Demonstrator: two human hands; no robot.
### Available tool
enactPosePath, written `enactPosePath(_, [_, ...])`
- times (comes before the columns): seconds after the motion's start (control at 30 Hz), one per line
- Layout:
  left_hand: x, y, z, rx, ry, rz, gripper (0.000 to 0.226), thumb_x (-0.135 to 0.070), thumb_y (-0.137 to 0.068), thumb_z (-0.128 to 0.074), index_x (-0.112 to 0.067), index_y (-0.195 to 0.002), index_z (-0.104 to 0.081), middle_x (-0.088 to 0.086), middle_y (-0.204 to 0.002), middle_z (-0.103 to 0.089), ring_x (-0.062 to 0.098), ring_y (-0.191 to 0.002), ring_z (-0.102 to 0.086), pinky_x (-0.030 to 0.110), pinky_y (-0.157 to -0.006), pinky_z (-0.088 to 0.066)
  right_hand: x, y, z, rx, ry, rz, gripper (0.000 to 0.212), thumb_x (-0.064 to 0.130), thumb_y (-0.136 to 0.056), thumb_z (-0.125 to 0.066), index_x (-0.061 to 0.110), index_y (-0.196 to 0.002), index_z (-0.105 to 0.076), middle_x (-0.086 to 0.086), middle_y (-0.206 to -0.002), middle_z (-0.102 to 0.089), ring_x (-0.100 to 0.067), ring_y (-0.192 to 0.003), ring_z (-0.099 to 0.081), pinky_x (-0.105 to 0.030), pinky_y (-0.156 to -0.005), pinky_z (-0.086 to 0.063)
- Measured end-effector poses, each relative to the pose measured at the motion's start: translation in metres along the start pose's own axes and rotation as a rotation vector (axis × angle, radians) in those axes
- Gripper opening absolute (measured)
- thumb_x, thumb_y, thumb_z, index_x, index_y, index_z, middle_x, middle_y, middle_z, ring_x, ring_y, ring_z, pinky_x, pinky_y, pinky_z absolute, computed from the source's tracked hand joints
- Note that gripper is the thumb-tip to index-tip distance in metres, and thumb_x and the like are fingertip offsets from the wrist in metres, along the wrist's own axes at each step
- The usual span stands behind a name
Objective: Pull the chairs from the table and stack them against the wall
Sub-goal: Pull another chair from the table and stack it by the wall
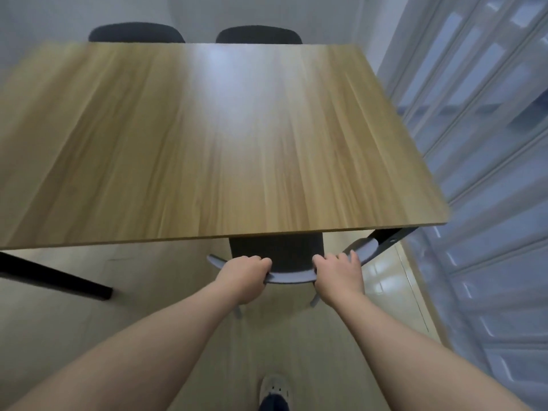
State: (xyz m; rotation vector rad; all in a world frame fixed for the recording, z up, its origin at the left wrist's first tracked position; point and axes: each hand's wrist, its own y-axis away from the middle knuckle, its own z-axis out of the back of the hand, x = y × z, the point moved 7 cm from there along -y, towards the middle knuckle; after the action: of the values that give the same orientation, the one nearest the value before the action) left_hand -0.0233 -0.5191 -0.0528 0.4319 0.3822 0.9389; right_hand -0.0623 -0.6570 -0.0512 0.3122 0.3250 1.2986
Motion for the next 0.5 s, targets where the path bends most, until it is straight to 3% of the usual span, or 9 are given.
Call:
enactPosePath(0.17, [-0.002, 0.008, 0.001, -0.002, -0.070, -0.034, 0.018, -0.015, -0.097, -0.045, -0.012, -0.114, -0.052, 0.006, -0.087, -0.058, 0.018, -0.072, -0.051, 0.028, -0.062, -0.039, 0.006, 0.010, 0.003, -0.007, -0.012, 0.037, 0.023, 0.009, -0.090, -0.046, 0.020, -0.108, -0.055, -0.005, -0.112, -0.062, -0.027, -0.111, -0.054, -0.037, -0.099, -0.035])
enactPosePath(0.27, [0.003, 0.019, -0.001, -0.005, -0.121, -0.063, 0.018, -0.014, -0.097, -0.047, -0.012, -0.114, -0.052, 0.002, -0.082, -0.051, 0.017, -0.071, -0.050, 0.026, -0.062, -0.040, 0.017, 0.021, 0.001, -0.003, -0.027, 0.033, 0.021, 0.009, -0.091, -0.046, 0.020, -0.107, -0.056, -0.005, -0.110, -0.062, -0.027, -0.108, -0.054, -0.035, -0.096, -0.038])
enactPosePath(0.5, [0.056, 0.071, -0.027, -0.013, -0.159, -0.165, 0.018, -0.018, -0.095, -0.051, -0.015, -0.112, -0.056, 0.003, -0.087, -0.059, 0.015, -0.075, -0.056, 0.027, -0.071, -0.049, 0.087, 0.081, -0.018, 0.033, -0.099, -0.065, 0.019, 0.010, -0.093, -0.051, 0.018, -0.109, -0.057, -0.007, -0.109, -0.063, -0.026, -0.103, -0.057, -0.033, -0.081, -0.046])
